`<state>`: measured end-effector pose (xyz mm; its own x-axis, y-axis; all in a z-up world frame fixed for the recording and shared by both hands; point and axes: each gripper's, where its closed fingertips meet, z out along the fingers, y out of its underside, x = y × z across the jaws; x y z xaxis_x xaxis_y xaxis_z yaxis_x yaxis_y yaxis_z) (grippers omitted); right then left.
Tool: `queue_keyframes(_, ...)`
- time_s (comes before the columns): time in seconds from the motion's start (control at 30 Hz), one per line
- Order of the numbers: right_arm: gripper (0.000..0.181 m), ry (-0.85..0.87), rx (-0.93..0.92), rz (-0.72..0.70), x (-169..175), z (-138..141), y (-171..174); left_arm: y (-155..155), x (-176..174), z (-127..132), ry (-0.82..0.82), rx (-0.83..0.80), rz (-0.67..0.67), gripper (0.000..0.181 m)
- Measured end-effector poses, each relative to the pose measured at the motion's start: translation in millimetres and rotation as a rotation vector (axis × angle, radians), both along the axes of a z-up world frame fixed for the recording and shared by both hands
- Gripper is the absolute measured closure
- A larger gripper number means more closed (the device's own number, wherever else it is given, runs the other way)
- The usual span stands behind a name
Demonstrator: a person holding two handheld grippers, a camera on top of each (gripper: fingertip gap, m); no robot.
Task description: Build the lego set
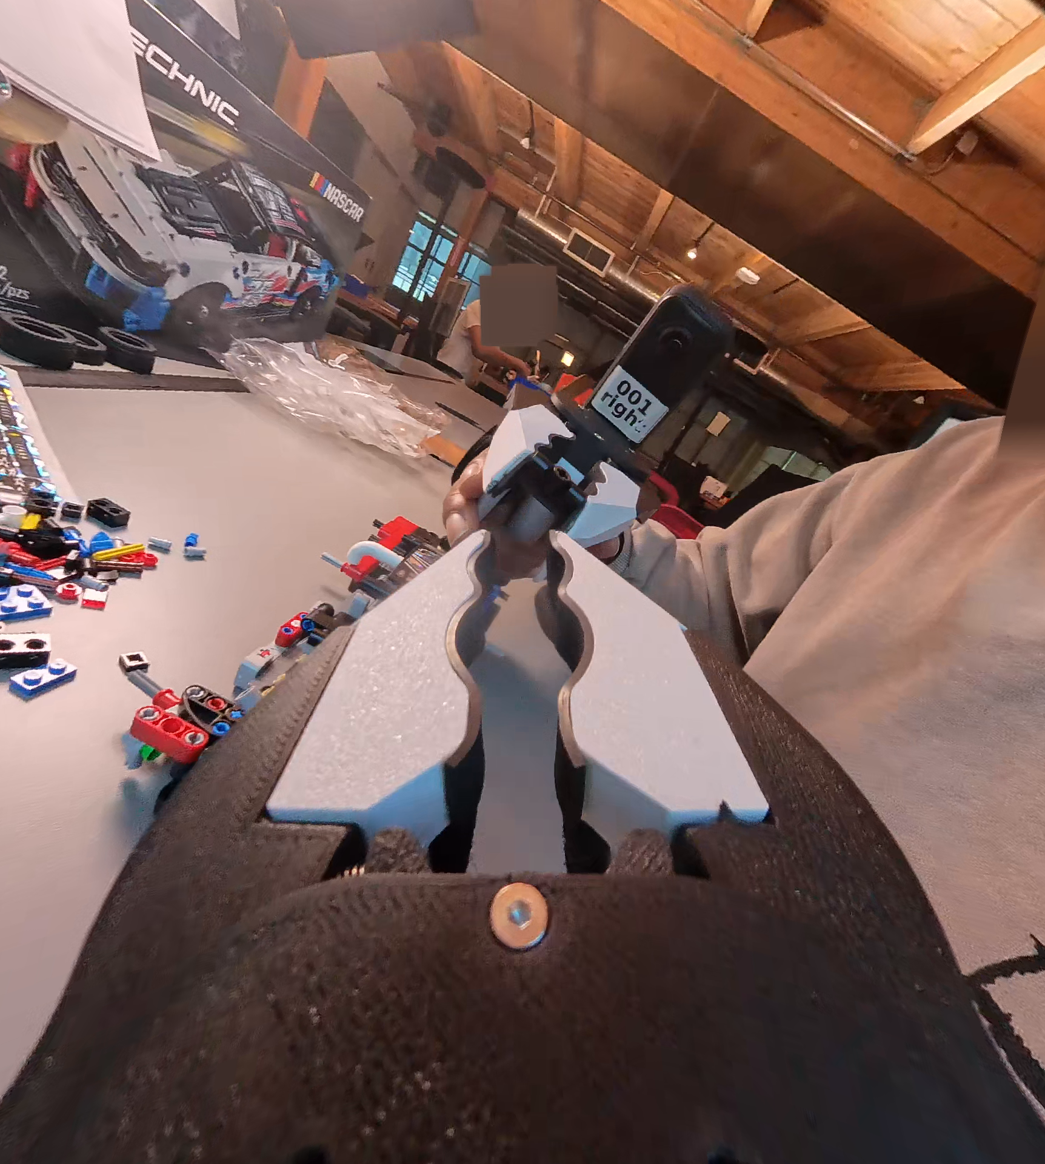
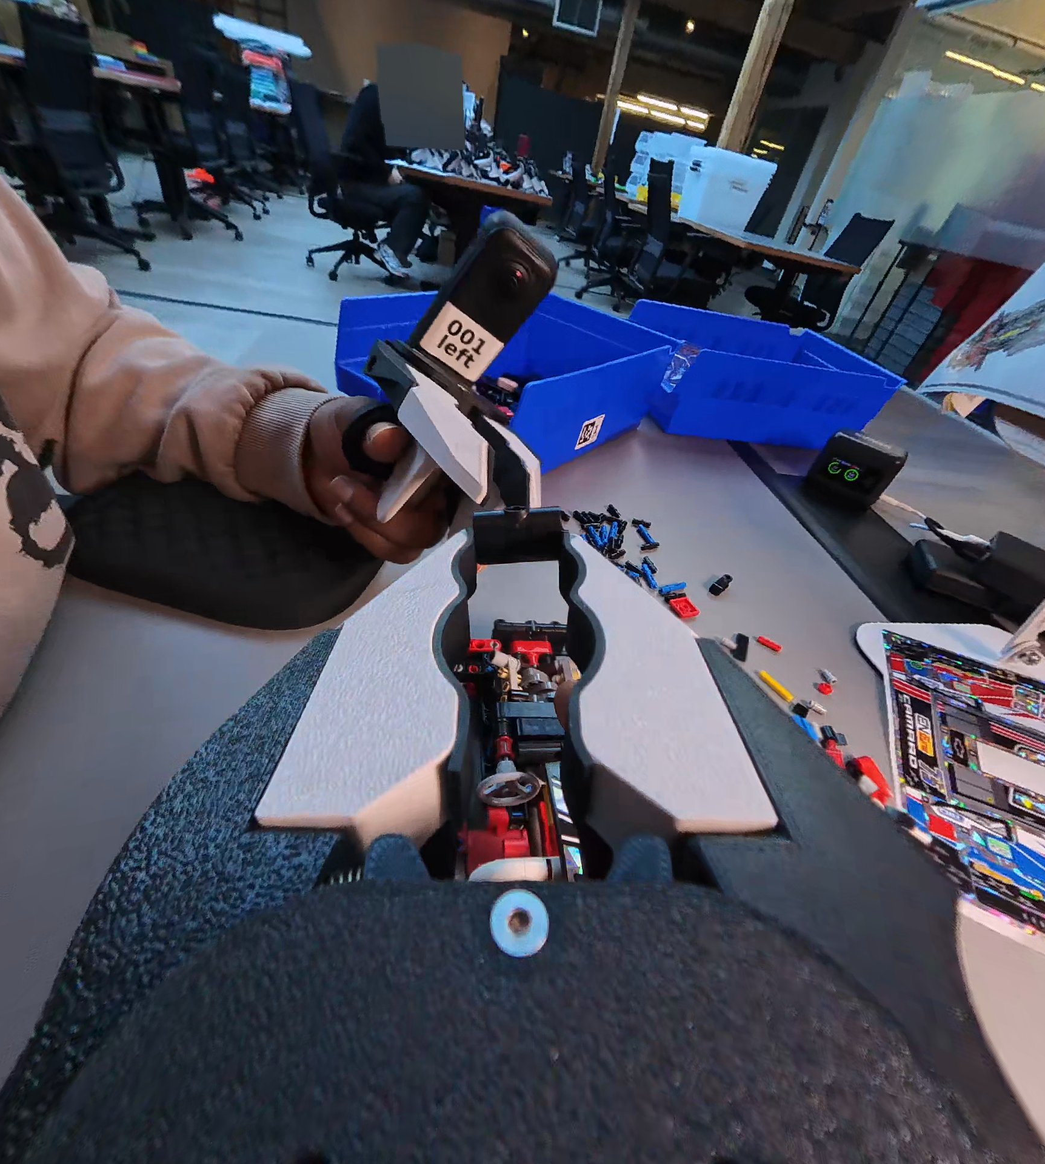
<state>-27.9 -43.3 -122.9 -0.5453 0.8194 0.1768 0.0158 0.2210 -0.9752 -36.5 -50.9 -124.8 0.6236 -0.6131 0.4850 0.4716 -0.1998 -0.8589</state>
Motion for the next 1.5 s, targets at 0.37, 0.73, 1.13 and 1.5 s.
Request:
queue_keyframes(0.37,0.158,-0.072,0.137,-0.097,-13,-17,0,10,5,-1,-0.012,-0.056,0.057,0.153)
queue_keyframes(0.73,0.158,-0.091,0.35,-0.167,-16,-34,5,13,15,-18,0.035,-0.139,0.04,0.173)
queue_keyframes(1.13,0.159,-0.016,0.352,-0.098,-6,-28,0,7,20,-15,-0.108,-0.156,-0.08,0.176)
queue_keyframes(1.5,0.163,0.108,0.233,0.005,6,-3,-15,-7,23,7,-0.453,-0.141,-0.316,0.177)
